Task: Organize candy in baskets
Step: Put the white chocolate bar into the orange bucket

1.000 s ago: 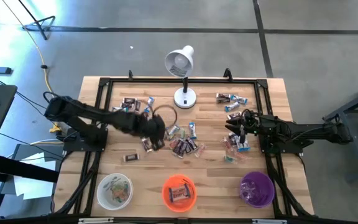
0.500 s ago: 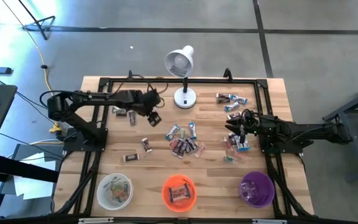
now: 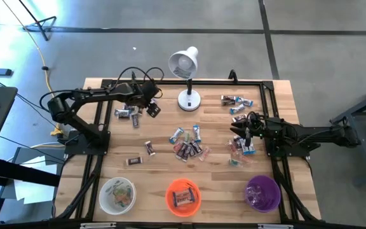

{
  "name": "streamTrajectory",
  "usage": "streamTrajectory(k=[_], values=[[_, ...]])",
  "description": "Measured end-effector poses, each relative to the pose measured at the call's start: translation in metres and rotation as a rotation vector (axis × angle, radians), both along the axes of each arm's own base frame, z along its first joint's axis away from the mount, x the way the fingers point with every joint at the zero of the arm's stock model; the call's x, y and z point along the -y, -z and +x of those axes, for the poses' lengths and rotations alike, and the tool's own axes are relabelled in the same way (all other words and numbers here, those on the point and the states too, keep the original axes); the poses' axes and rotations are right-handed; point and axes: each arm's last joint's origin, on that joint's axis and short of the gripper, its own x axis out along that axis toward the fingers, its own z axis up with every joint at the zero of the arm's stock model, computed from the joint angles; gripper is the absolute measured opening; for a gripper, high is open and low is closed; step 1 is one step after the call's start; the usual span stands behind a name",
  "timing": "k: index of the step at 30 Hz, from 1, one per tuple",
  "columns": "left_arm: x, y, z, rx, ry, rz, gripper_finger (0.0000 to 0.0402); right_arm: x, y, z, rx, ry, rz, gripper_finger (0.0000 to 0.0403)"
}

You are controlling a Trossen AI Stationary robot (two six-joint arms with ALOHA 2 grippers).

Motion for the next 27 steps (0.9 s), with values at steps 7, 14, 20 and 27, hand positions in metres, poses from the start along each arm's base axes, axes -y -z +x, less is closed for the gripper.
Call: streamTrajectory(k=[7,14,20,27], values=[[-0.010,0.033,0.000,-0.006,0.010,-0.076,0.0250,0.000,0.000,0.000,0.000,0.000,0.000,0.0152],[-0.020,0.064,0.005,-0.044,0.002,-0.151,0.0226,0.000,0.000,0.000,0.000,0.000,0.000,0.0152],[-0.020,0.066,0.006,-0.037,0.006,-0.164,0.0163,0.000,0.000,0.000,0.000,0.000,0.000,0.0152],[-0.019,0.063,0.006,-0.032,0.005,-0.159,0.0043,0.000,0.000,0.000,0.000,0.000,0.000,0.0152]])
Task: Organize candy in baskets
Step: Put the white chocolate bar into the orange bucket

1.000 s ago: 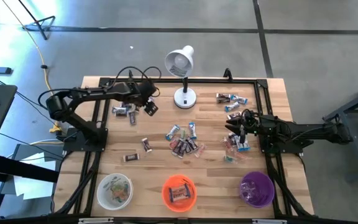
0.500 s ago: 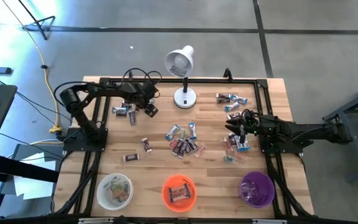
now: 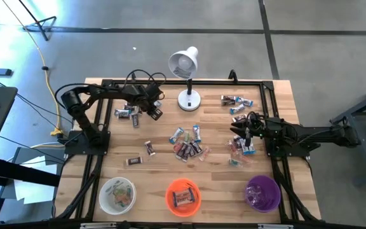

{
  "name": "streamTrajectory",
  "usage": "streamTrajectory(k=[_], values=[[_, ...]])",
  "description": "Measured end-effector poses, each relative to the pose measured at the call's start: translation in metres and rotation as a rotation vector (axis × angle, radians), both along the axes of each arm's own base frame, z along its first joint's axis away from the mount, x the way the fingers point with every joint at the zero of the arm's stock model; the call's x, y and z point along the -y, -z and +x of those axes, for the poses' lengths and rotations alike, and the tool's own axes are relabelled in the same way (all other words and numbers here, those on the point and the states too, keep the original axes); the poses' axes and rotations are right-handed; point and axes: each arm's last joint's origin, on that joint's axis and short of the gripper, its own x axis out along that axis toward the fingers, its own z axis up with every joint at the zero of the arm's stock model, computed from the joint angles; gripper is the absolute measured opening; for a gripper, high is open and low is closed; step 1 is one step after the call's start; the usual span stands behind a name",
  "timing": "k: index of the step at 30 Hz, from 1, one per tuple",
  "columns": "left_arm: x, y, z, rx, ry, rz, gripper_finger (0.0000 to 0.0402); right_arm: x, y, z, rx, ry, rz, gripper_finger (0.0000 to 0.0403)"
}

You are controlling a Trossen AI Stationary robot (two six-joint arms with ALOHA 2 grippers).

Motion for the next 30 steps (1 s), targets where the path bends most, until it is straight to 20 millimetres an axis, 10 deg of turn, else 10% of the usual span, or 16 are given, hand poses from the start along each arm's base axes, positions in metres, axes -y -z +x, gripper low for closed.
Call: streamTrajectory(k=[16,30], values=[[0.028,-0.060,-0.011,0.133,0.078,0.037,0.0027,0.000,0.000,0.000,0.000,0.000,0.000,0.0152],[0.134,-0.122,-0.001,0.470,0.282,-0.058,0.0027,0.000,0.000,0.000,0.000,0.000,0.000,0.0152]])
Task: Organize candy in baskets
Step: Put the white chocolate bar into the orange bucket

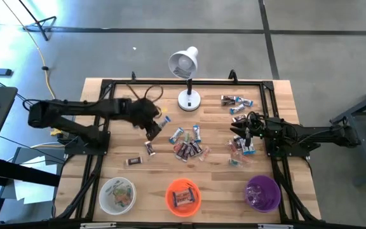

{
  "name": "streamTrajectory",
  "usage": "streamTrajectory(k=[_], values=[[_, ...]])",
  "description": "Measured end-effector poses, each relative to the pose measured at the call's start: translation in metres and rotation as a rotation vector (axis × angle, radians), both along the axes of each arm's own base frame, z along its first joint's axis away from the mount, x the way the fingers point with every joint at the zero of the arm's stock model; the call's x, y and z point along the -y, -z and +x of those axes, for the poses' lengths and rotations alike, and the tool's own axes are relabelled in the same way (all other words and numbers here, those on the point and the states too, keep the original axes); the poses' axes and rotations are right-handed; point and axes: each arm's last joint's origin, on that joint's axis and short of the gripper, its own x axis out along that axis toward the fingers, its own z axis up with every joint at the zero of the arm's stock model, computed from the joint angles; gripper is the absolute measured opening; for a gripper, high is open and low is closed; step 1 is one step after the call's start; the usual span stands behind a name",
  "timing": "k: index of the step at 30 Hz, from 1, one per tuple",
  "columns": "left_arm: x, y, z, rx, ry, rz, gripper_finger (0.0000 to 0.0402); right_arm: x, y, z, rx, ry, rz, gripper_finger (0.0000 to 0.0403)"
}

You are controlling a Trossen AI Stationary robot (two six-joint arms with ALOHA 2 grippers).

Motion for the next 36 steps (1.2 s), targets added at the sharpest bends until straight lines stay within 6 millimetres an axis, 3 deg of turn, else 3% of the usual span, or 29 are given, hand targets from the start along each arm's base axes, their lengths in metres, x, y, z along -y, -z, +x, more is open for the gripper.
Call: streamTrajectory(k=[11,25,31,36], values=[[0.073,-0.014,0.029,0.285,0.070,-0.132,0.0027,0.000,0.000,0.000,0.000,0.001,0.000,0.0152],[0.179,0.007,0.042,0.396,0.130,-0.406,0.0027,0.000,0.000,0.000,0.000,0.001,0.000,0.0152],[0.206,0.012,0.049,0.389,0.139,-0.425,0.0028,0.000,0.000,0.000,0.000,0.001,0.000,0.0152],[0.217,0.008,0.064,0.400,0.151,-0.417,0.0044,0.000,0.000,0.000,0.000,0.000,0.000,0.0152]])
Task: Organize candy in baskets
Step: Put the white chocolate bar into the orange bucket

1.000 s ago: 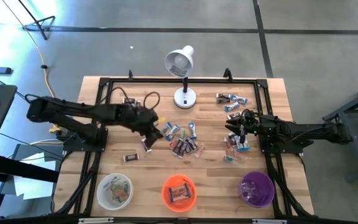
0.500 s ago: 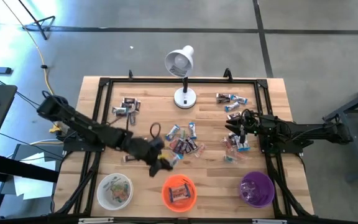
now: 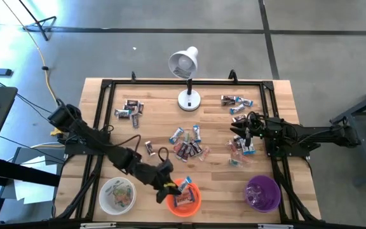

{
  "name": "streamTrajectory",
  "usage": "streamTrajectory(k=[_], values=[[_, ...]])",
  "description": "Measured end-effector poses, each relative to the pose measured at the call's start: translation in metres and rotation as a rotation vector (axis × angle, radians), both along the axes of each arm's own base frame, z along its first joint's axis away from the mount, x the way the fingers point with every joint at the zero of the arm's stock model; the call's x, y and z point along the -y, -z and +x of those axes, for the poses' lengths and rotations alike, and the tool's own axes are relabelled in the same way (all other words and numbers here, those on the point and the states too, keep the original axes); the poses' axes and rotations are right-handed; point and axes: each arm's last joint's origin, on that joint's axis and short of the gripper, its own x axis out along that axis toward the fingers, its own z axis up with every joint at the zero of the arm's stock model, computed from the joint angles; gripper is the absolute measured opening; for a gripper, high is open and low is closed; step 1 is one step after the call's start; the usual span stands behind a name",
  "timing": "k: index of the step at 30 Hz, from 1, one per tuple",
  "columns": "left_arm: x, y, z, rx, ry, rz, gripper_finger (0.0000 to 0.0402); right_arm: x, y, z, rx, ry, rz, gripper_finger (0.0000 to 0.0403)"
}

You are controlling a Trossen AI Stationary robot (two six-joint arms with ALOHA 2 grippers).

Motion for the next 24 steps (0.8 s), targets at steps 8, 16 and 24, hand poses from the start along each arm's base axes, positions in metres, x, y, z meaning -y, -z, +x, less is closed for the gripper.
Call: streamTrajectory(k=[8,16,24], values=[[0.0061,-0.0058,0.0092,0.001,0.004,-0.001,0.0136,0.0000,0.0000,0.0000,0.000,0.001,0.000,0.0152],[0.0085,-0.0096,0.0092,0.003,0.029,-0.014,0.0182,0.0000,0.0000,0.0000,0.000,0.000,0.000,0.0152],[0.0022,-0.0019,0.0018,-0.110,-0.024,0.063,0.0184,0.0000,0.0000,0.0000,0.000,0.000,0.000,0.0152]])
